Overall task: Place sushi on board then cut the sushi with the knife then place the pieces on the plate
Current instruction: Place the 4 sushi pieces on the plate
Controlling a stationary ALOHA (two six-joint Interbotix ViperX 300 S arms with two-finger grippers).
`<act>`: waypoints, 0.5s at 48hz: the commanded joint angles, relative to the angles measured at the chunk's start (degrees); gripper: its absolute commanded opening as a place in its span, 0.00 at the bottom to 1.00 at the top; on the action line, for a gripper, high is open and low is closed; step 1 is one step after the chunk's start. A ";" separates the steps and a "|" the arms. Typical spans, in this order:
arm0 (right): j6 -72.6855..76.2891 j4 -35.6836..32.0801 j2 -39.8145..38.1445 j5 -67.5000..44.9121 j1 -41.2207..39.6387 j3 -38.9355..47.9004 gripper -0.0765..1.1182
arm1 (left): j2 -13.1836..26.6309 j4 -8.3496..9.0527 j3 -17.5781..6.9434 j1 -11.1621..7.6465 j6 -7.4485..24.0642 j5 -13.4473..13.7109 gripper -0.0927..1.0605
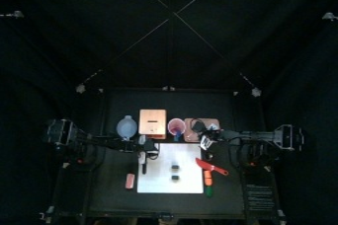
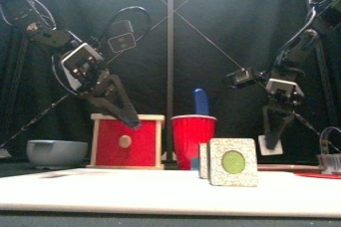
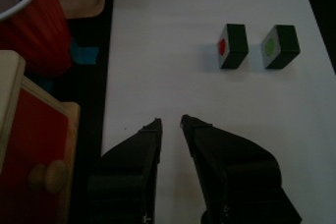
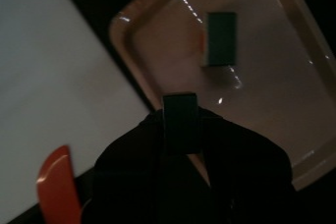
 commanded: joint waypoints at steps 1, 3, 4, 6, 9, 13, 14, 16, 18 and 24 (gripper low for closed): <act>-0.09 -0.44 -0.53 -0.44 -2.81 -0.09 0.57 | -0.18 -0.09 -0.97 0.09 0.00 -0.35 0.66; -0.09 -0.26 0.00 -0.70 -3.43 -0.09 0.57 | -0.18 -0.09 -1.05 0.09 -0.09 -0.26 0.66; -0.09 -0.18 0.35 -0.79 -3.87 -0.09 0.57 | -0.18 -0.09 -0.97 0.09 -0.09 -0.35 0.66; -0.09 -0.09 1.32 -1.23 -4.48 -0.18 0.57 | -0.18 -0.09 -0.97 0.09 -0.09 -0.35 0.66; -0.09 -0.09 2.37 -2.20 -4.75 -0.18 0.57 | -0.18 -0.09 -1.05 0.09 -0.09 -0.35 0.66; -0.09 0.00 3.87 -4.48 -4.83 -0.18 0.59 | -0.18 -0.09 -1.05 0.09 -0.09 -0.35 0.66; -0.09 0.00 4.13 -5.01 -4.83 -0.18 0.60 | -0.18 -0.09 -1.05 0.09 -0.09 -0.35 0.66; 0.00 0.18 4.75 -5.89 -4.92 -0.18 0.62 | -0.18 -0.09 -1.05 0.18 -0.09 -0.35 0.66; 0.00 0.35 5.27 -6.42 -5.01 -0.26 0.65 | -0.18 -0.09 -1.05 0.09 -0.09 -0.26 0.66; 0.00 0.62 5.36 -6.50 -5.01 -0.26 0.74 | -0.18 -0.09 -0.97 0.09 -0.18 -0.26 0.66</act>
